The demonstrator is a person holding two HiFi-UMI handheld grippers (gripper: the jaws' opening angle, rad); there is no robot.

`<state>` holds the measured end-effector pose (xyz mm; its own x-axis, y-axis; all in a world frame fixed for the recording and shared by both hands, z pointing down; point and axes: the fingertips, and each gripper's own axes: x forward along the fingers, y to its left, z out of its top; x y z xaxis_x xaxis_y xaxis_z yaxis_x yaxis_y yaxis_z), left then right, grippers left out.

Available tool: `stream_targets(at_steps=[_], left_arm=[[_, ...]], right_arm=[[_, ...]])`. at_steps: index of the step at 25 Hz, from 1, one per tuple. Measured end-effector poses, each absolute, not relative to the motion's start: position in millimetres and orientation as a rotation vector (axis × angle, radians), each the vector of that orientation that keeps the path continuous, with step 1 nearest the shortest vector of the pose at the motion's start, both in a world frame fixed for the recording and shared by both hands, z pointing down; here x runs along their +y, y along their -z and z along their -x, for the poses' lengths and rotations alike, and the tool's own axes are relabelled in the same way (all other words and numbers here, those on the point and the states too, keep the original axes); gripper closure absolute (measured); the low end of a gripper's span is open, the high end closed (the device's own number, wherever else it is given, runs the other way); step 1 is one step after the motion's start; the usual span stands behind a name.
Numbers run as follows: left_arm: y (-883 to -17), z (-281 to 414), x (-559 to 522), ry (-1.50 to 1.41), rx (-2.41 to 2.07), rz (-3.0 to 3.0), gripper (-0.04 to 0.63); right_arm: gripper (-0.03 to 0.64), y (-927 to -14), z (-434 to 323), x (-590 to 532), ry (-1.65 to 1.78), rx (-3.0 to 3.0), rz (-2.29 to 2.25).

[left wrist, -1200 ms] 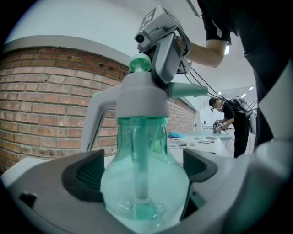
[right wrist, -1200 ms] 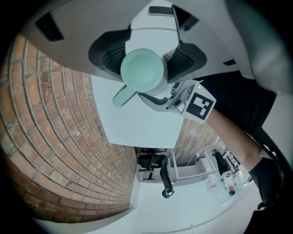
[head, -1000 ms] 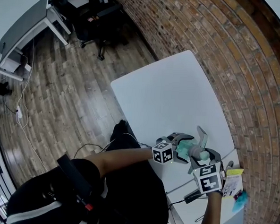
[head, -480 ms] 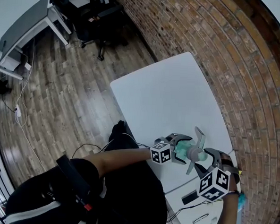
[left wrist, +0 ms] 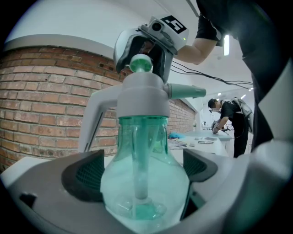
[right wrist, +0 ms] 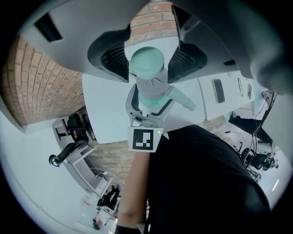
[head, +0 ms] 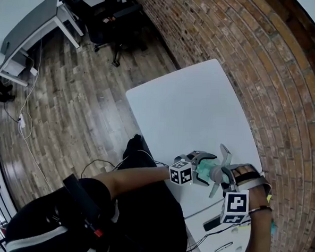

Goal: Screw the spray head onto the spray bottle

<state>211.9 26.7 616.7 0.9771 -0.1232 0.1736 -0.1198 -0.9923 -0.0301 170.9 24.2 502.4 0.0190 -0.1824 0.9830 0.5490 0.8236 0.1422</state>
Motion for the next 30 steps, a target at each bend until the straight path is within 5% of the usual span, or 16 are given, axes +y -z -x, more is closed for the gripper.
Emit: stream_targets(at_steps=[18,30], left_arm=[[-616,-212,28,0.269,0.187,3.105,0.063],[-616,-211,27,0.262,0.197,3.105,0.063]], right_arm=[[0.353,-524,-175,32,0.611,-1.364,0.461],[0.353,-524,-169,29,0.228,-1.556,0.160]])
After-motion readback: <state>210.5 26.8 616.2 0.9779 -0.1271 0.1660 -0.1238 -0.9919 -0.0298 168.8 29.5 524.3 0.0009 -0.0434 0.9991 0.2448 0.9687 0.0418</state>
